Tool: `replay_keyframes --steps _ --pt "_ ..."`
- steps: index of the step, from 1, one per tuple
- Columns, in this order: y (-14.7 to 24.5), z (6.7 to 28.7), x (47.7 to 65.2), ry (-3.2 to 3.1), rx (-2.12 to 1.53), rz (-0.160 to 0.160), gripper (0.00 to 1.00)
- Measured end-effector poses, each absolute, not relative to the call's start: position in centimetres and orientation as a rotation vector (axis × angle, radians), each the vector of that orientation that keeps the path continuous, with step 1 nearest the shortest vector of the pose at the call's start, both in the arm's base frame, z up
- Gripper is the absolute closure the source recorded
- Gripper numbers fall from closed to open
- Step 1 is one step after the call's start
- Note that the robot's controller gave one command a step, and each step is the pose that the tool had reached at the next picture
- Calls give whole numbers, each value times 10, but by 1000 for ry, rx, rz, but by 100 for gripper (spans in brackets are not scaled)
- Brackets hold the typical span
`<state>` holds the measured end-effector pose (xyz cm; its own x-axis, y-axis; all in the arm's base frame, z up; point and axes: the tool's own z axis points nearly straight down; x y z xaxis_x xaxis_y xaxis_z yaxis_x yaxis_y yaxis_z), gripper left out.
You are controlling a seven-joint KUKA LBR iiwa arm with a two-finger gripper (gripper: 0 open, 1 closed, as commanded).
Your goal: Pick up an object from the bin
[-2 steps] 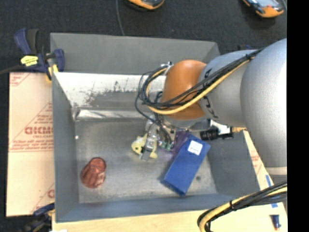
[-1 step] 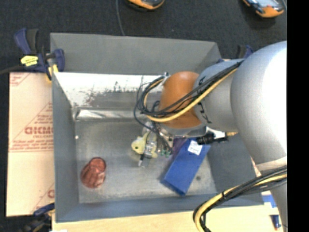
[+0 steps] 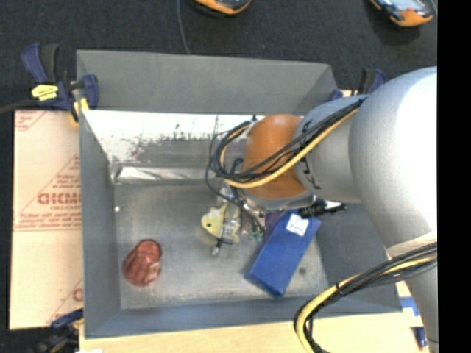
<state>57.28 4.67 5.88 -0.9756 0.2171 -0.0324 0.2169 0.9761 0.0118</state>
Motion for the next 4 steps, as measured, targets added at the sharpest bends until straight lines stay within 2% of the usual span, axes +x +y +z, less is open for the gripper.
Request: replay_keyframes --steps 1,2,3,4 --pt "48 281 541 3065 478 16 100" --pt "48 276 540 3073 478 12 100" --pt "81 209 522 3082 343 12 100" --pt "88 178 522 3076 359 14 100"
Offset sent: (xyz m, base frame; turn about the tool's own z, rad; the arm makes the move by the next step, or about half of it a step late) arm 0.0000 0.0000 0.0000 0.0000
